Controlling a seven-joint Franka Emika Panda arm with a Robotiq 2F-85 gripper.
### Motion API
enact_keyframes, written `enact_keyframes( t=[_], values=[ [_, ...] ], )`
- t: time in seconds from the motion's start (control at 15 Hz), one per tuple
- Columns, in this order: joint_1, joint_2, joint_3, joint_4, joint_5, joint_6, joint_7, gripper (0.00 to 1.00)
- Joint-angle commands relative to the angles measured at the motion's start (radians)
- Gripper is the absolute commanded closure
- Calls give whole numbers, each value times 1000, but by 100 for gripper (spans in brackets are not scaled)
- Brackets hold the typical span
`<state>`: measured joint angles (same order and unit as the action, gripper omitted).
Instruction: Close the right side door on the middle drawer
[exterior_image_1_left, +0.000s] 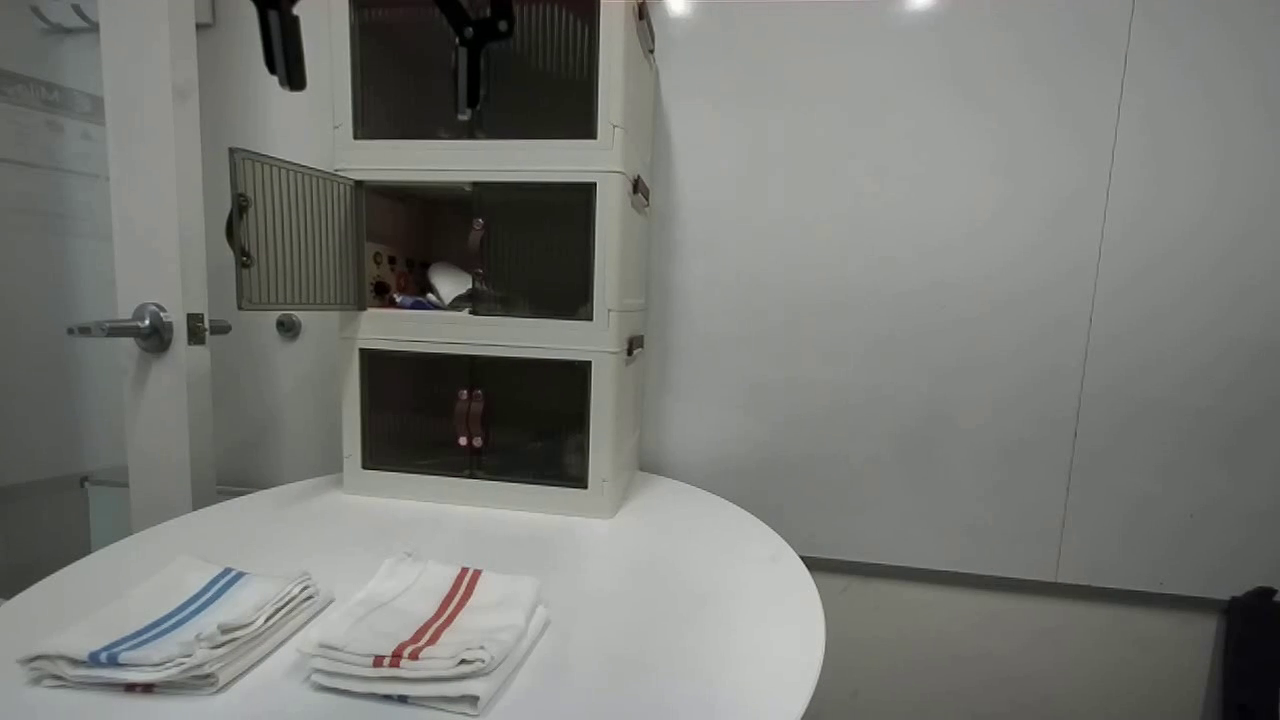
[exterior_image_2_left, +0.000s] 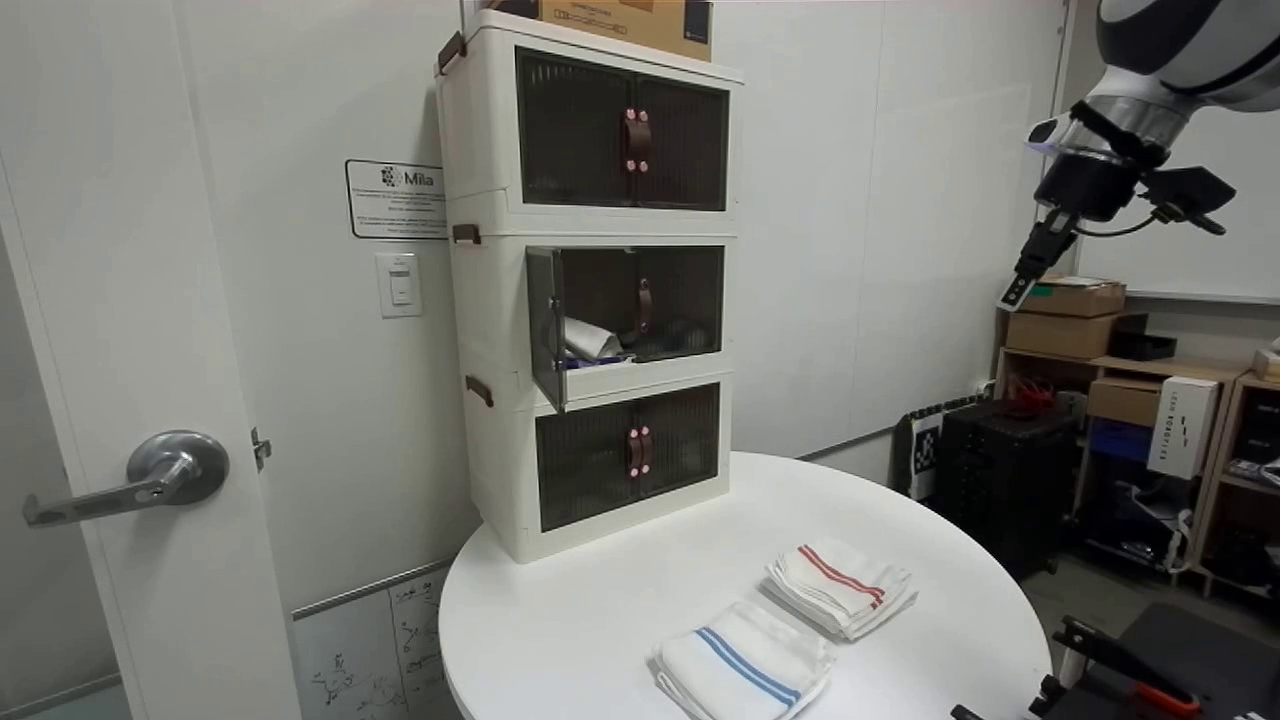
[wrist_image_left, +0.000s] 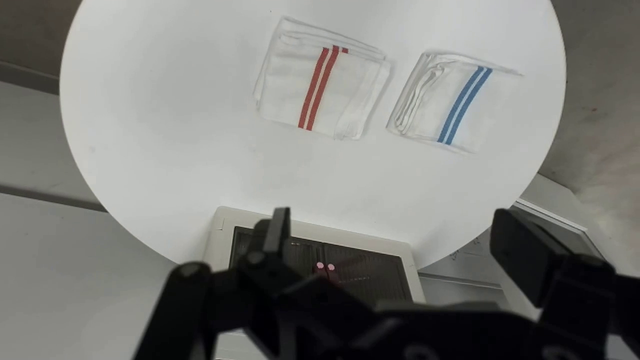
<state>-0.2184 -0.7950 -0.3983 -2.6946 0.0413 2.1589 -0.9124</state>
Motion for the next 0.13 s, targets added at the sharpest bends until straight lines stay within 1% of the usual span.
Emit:
enact_keyframes(
  t=[0.0,0.07],
  values=[
    [13,-4,-11,2,-12,-2,10,0],
    [13,-4,-11,2,-12,-2,10,0]
  ],
)
